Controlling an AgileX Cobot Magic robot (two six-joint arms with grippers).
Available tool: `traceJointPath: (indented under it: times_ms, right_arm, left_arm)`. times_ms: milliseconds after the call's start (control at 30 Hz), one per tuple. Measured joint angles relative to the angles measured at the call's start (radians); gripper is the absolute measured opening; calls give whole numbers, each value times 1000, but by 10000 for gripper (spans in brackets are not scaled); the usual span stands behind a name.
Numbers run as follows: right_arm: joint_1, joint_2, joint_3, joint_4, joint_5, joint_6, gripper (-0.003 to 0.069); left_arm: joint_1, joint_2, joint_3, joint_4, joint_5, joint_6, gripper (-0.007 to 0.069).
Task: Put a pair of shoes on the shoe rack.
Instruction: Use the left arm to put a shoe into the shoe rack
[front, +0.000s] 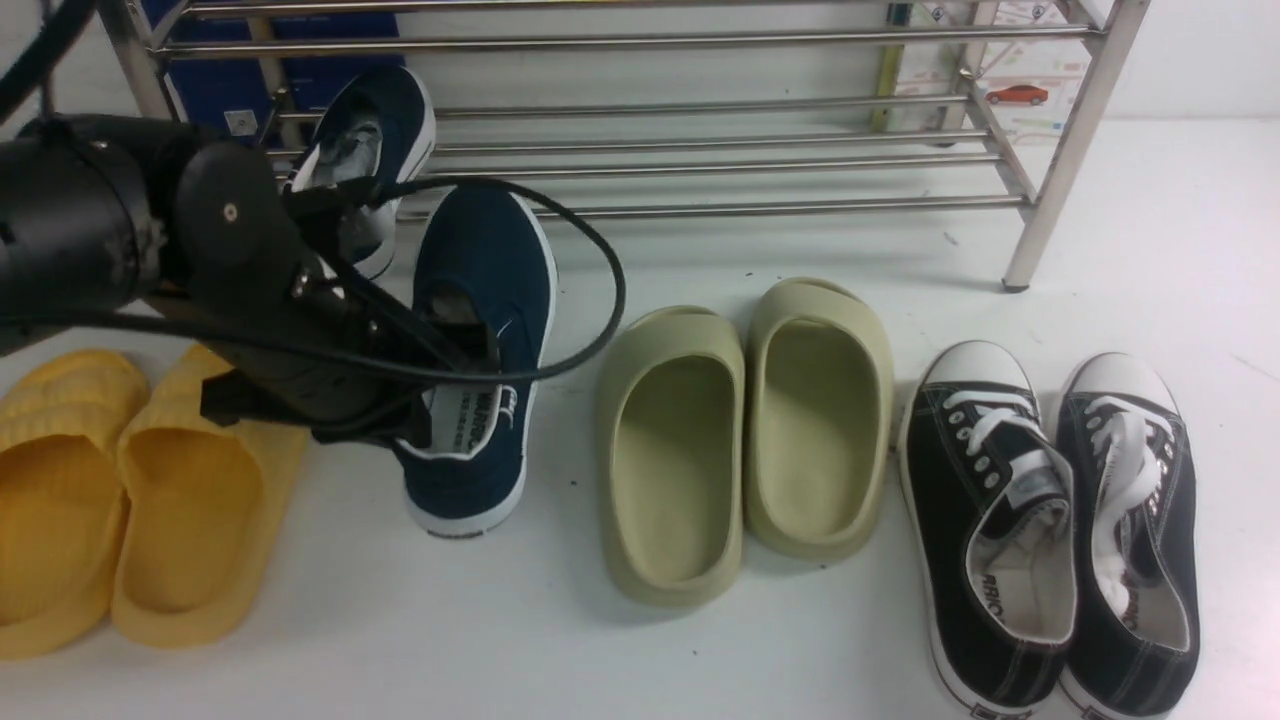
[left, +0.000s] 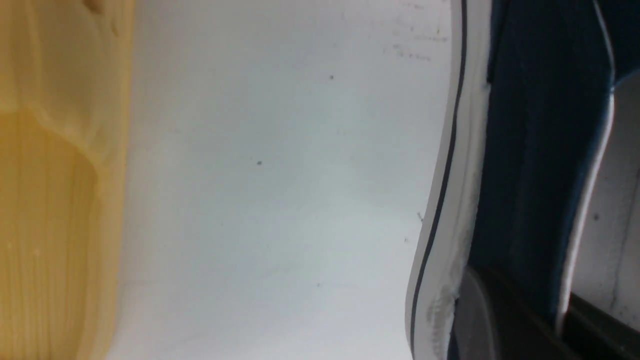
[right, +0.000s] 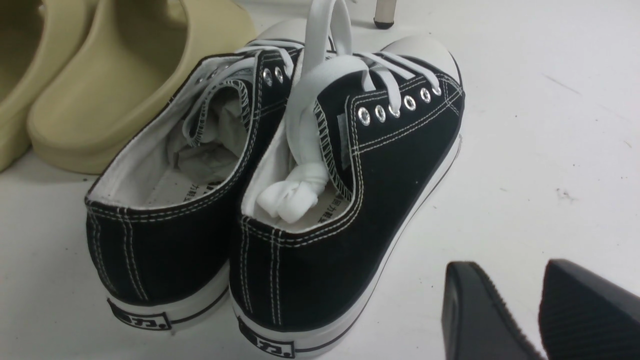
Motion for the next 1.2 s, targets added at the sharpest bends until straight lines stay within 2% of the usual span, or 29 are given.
traceJointPath:
  times_ms: [200, 333, 500, 800, 1200]
  right_arm:
    - [0, 0, 0, 0, 0, 0, 239]
    - [0, 0, 0, 0, 0, 0, 239]
    - [0, 0, 0, 0, 0, 0, 239]
    - [0, 0, 0, 0, 0, 0, 239]
    - [0, 0, 0, 0, 0, 0, 239]
  left_arm:
    - [27, 90, -113, -42, -2, 83, -3]
    - [27, 181, -240, -46, 15, 91, -3]
    - [27, 270, -367, -19, 46, 64, -3]
    - [27, 410, -594, 103, 130, -30, -3]
    - [27, 486, -693, 222, 128, -106, -3]
